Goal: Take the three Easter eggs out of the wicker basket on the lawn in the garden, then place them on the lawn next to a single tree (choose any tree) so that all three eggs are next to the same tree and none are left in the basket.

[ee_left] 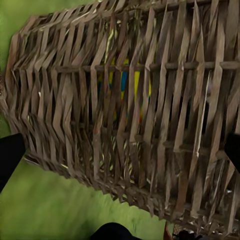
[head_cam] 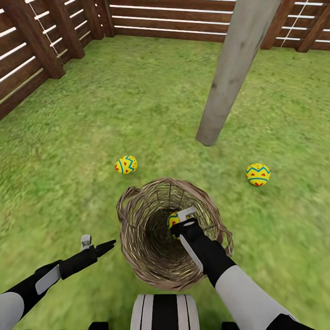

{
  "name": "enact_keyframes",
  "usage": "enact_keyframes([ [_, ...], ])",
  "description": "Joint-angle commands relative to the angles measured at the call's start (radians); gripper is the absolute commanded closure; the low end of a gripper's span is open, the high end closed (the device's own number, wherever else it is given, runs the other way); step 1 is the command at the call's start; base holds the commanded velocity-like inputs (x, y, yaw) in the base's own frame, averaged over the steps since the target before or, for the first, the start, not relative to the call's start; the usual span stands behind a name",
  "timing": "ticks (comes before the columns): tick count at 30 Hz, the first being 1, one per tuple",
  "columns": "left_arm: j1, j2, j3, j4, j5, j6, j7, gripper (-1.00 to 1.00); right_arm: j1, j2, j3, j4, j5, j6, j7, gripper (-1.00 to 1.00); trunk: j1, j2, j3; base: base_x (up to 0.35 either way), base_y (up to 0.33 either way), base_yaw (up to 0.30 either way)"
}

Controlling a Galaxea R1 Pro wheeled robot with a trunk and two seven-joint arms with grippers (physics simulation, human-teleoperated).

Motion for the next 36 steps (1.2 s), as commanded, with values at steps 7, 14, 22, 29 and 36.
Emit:
enact_keyframes([
  [7, -0.001, 0.0, -0.008, 0.0, 0.011, 0.01, -0.001, -1.0, -0.001, 0.0, 0.003, -0.002, 0.004, 0.002, -0.009, -1.0, 0.008, -0.015, -0.018, 0.0, 0.0, 0.0],
  [14, -0.001, 0.0, -0.008, 0.001, 0.011, 0.01, -0.001, -1.0, -0.001, 0.0, 0.003, -0.002, 0.004, 0.002, -0.009, -1.0, 0.008, -0.015, -0.019, 0.0, 0.0, 0.0],
  [22, -0.001, 0.0, -0.009, 0.0, 0.011, 0.01, -0.001, -1.0, -0.001, 0.001, 0.001, -0.004, 0.003, 0.002, -0.009, -1.0, 0.011, -0.016, -0.042, 0.0, 0.0, 0.0],
  [29, -0.001, 0.0, -0.009, 0.0, 0.011, 0.01, -0.001, -1.0, -0.001, 0.002, 0.001, -0.003, 0.003, 0.002, -0.009, -1.0, 0.013, -0.017, -0.058, 0.0, 0.0, 0.0],
  [36, -0.001, 0.0, -0.009, 0.0, 0.012, 0.01, -0.002, -1.0, -0.001, 0.002, 0.001, -0.004, 0.003, 0.002, -0.009, -1.0, 0.013, -0.017, -0.058, 0.0, 0.0, 0.0],
])
